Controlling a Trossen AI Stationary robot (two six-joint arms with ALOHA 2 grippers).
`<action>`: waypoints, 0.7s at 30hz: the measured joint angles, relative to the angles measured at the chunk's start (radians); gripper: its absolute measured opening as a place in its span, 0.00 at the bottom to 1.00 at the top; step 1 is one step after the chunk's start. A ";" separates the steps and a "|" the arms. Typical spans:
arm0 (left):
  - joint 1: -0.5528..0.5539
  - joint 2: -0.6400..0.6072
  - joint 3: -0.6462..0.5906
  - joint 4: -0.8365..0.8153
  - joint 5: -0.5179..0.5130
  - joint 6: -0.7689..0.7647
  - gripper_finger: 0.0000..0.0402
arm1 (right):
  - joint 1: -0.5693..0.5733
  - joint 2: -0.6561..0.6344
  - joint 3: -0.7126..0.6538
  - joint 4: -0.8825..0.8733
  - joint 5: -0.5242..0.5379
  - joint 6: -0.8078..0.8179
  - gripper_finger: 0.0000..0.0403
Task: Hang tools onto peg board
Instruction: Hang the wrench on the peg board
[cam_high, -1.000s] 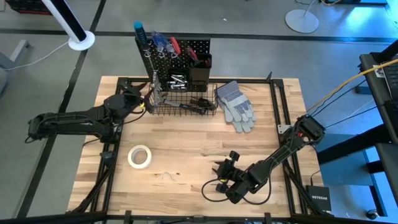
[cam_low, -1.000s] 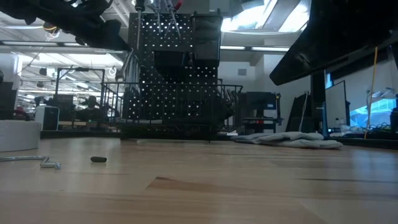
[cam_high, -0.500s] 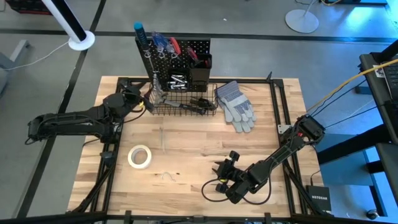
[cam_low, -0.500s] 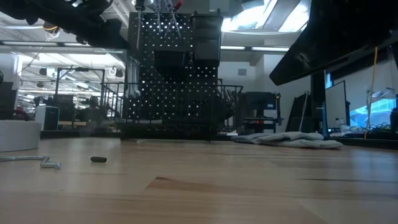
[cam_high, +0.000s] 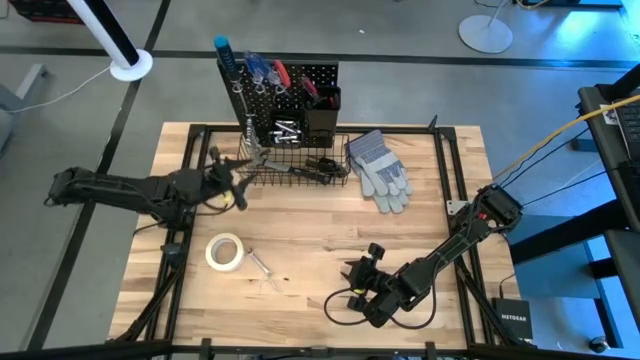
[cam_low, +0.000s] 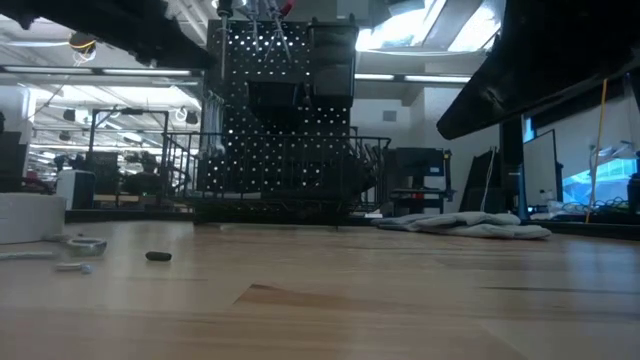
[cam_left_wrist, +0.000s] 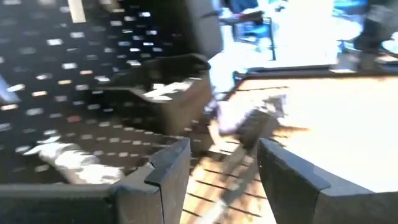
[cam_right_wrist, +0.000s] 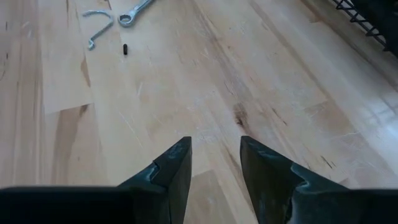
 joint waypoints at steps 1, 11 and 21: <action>-0.032 0.000 0.000 -0.011 -0.006 0.000 0.44 | 0.000 0.000 0.000 0.000 0.000 -0.009 0.35; -0.342 0.003 0.000 -0.136 -0.045 -0.160 0.44 | -0.026 -0.020 0.051 0.092 0.075 -0.271 0.35; -0.564 0.149 0.062 -0.241 -0.120 -0.311 0.44 | -0.164 -0.022 0.112 0.317 -0.055 -0.695 0.35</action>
